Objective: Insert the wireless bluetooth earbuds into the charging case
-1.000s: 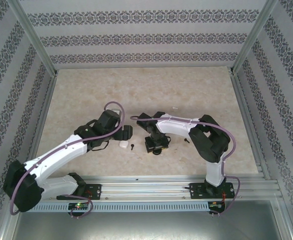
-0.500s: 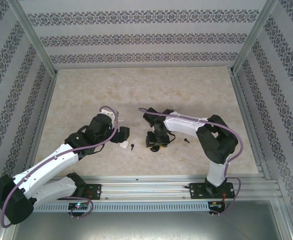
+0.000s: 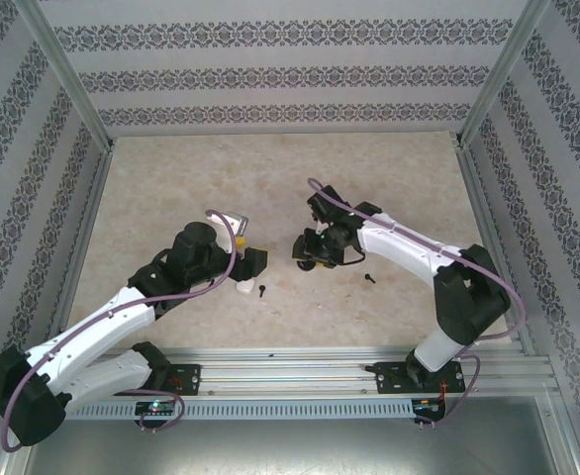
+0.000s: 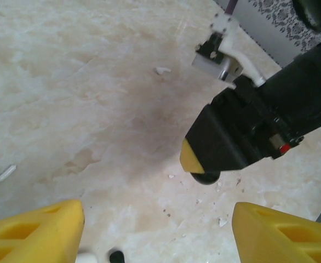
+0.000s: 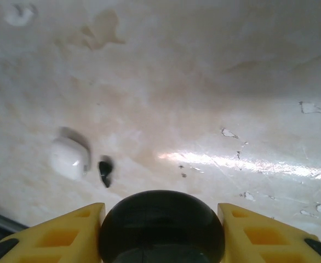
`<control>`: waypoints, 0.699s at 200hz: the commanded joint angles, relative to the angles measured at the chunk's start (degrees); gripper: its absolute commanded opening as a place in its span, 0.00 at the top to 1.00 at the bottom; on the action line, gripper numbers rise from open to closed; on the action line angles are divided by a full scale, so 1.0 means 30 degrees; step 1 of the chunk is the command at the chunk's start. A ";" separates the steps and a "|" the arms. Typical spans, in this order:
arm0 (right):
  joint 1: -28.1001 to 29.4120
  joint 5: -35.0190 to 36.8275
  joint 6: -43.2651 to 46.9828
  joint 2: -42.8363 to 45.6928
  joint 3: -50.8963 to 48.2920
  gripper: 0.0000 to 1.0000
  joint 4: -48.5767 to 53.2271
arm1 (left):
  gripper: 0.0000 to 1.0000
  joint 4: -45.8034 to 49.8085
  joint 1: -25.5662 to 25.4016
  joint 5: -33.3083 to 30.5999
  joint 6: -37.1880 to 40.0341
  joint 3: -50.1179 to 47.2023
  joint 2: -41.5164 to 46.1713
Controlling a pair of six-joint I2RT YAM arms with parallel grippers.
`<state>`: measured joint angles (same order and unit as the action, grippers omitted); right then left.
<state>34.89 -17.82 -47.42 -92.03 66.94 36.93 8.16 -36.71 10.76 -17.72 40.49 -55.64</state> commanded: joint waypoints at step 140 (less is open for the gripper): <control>-0.2402 -0.1985 -0.7464 0.6711 0.1421 0.65 -0.4620 | 0.25 -0.9752 -0.1544 0.0704 0.0401 0.3883 -0.5534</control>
<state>28.23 -22.06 -65.58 -74.26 72.55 27.07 -14.57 -39.40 12.43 -17.10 49.80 -70.43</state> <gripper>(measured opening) 0.459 0.743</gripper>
